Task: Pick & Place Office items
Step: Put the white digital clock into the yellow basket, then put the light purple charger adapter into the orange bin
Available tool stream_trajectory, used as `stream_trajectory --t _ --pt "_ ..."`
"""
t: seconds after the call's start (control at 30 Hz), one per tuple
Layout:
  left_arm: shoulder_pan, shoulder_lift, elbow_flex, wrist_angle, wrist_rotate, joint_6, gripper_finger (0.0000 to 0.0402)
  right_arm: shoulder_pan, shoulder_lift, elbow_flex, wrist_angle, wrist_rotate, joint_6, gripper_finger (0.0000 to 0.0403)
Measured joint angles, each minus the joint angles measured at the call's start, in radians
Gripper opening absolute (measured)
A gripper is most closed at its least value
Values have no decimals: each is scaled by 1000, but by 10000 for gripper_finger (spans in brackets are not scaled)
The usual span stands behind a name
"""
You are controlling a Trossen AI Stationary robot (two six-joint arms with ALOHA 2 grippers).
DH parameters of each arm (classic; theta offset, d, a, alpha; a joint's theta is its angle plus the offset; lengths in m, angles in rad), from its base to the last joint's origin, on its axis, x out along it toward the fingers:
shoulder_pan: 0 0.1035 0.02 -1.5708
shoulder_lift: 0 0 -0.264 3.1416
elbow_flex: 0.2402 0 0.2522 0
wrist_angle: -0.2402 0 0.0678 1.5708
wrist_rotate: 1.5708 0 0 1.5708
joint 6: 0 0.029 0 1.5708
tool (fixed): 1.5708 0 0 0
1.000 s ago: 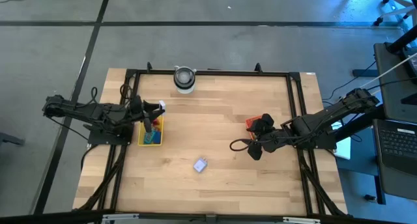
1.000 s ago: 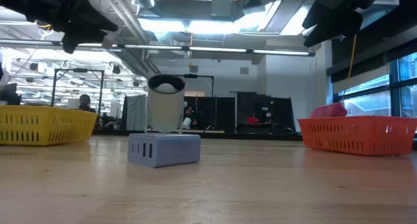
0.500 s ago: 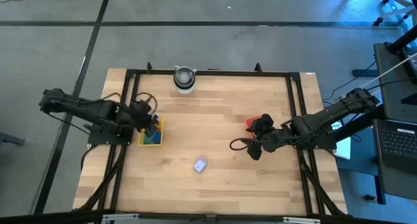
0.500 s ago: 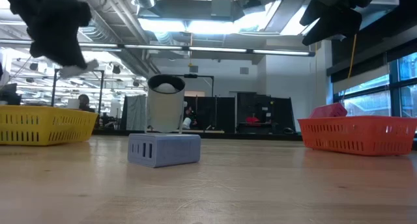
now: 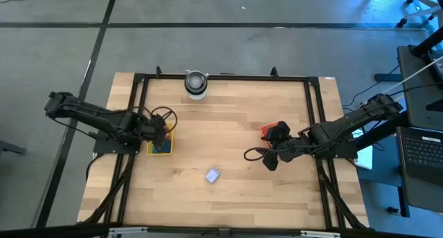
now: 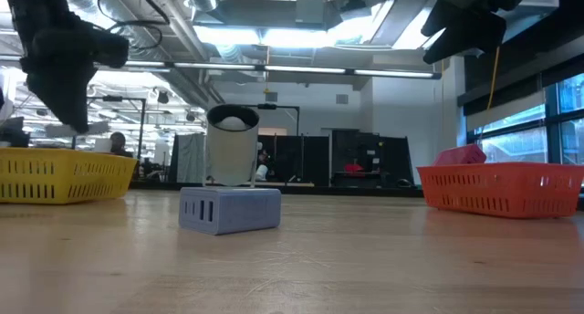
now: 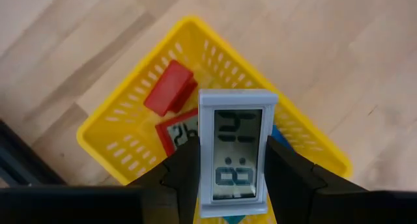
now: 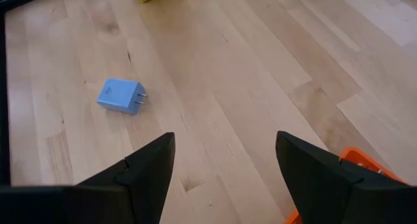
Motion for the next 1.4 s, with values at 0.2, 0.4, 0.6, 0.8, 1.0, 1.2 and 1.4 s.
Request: stream_trajectory --t 0.2,0.4,0.6,0.8,1.0,1.2,1.4 --pt "0 79 1 -2 21 2 136 0 9 0 0 0 -8 268" --pt "0 151 1 -1 31 21 136 0 28 0 5 -11 -25 268" --pt "0 209 1 2 37 35 139 0 51 0 11 -11 -27 268" --pt "0 223 1 8 34 58 184 0 61 0 14 -9 -27 268" --pt "0 223 1 8 14 85 228 -2 61 0 14 24 -30 268" --pt "0 208 1 7 14 95 234 -4 61 0 14 20 -79 268" --pt "0 160 36 -3 5 106 234 -4 61 0 21 119 -185 268"
